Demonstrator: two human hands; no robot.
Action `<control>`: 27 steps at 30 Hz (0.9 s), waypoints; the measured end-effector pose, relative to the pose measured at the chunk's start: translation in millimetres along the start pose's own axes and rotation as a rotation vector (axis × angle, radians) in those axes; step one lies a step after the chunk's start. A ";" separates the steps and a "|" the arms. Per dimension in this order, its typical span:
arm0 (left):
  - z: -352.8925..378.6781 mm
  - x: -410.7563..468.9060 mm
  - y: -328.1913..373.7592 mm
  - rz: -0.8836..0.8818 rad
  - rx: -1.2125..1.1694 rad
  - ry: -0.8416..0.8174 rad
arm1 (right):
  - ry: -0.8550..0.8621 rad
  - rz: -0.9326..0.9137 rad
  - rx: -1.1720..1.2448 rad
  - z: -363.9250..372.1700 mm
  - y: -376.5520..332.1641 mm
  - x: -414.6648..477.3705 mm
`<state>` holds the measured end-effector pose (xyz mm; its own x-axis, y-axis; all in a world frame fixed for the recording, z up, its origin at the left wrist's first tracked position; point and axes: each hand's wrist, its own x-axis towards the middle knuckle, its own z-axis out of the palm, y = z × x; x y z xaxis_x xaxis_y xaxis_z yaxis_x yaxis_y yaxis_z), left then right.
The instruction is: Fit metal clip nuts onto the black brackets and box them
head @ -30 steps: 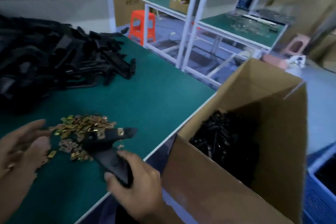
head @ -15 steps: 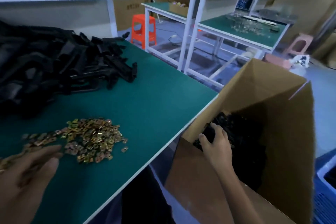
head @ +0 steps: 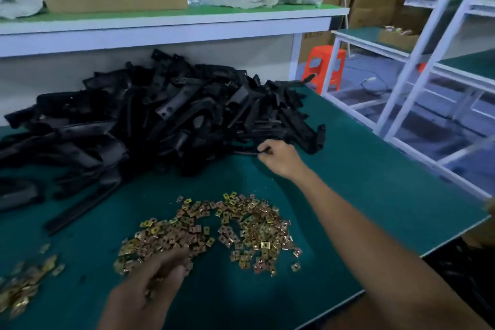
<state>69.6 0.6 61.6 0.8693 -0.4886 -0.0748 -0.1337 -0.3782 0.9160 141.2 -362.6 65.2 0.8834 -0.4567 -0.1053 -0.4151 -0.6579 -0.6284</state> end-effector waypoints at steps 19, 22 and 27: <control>20.5 61.6 -15.6 0.309 0.689 0.146 | 0.066 0.113 -0.350 9.4 25.5 7.2; 34.5 82.9 -21.2 0.285 0.878 0.081 | 0.018 0.019 -0.280 13.1 27.3 -1.0; 35.1 90.7 -19.1 0.251 0.829 0.083 | -0.148 0.024 -0.323 19.4 6.4 1.0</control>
<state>134.3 -64.1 23.5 0.7950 -0.5879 0.1493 -0.6017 -0.7334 0.3164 143.6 -355.6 46.1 0.8845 -0.3987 -0.2425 -0.4631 -0.8138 -0.3510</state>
